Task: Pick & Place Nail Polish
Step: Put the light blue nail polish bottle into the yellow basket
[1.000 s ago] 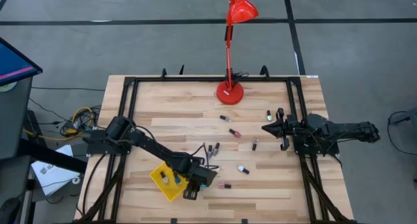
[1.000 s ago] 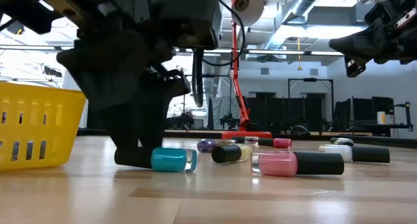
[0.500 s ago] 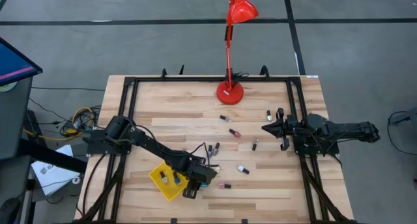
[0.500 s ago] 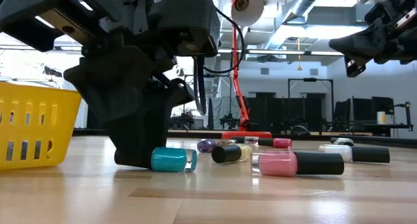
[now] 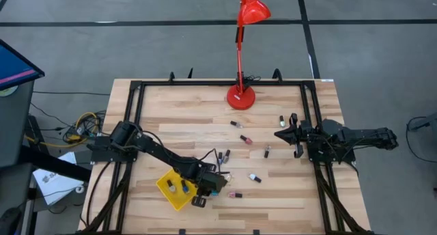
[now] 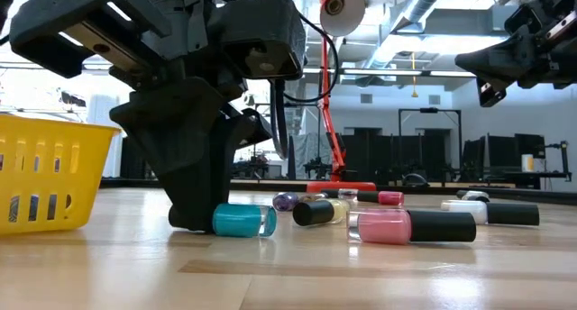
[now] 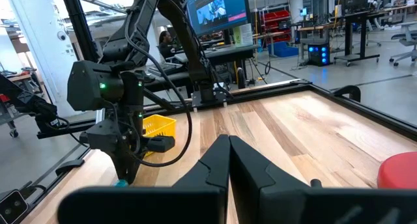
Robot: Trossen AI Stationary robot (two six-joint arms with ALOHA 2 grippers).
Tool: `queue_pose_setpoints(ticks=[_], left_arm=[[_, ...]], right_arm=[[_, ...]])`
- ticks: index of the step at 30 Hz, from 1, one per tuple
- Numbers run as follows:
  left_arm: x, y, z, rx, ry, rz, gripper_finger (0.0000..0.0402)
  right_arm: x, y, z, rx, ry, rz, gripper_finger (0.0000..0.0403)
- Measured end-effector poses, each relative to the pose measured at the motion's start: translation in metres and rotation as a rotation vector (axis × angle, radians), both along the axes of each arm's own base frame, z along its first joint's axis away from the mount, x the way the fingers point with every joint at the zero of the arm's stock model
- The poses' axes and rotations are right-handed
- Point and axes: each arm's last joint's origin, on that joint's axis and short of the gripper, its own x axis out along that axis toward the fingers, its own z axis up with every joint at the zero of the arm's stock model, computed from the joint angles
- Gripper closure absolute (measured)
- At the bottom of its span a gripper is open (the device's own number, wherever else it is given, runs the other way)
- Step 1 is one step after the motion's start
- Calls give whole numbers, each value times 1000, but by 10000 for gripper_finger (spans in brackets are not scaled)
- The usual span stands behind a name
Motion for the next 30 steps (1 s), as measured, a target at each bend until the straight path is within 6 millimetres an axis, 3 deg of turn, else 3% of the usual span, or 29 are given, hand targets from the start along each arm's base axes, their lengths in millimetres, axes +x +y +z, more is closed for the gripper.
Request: queue_pose_setpoints(ticks=[10,19,25,30], left_arm=[[2,7,7,-17,-18,16,356],[-5,35,79,-55,-194,125,356],[-51,50,129,-3,-102,187,356],[-94,44,151,2,-6,204,356]], right_arm=[[0,0,0,0,0,0,403],[0,0,0,0,0,0,403],[0,0,0,0,0,0,403],[0,0,0,0,0,0,403]])
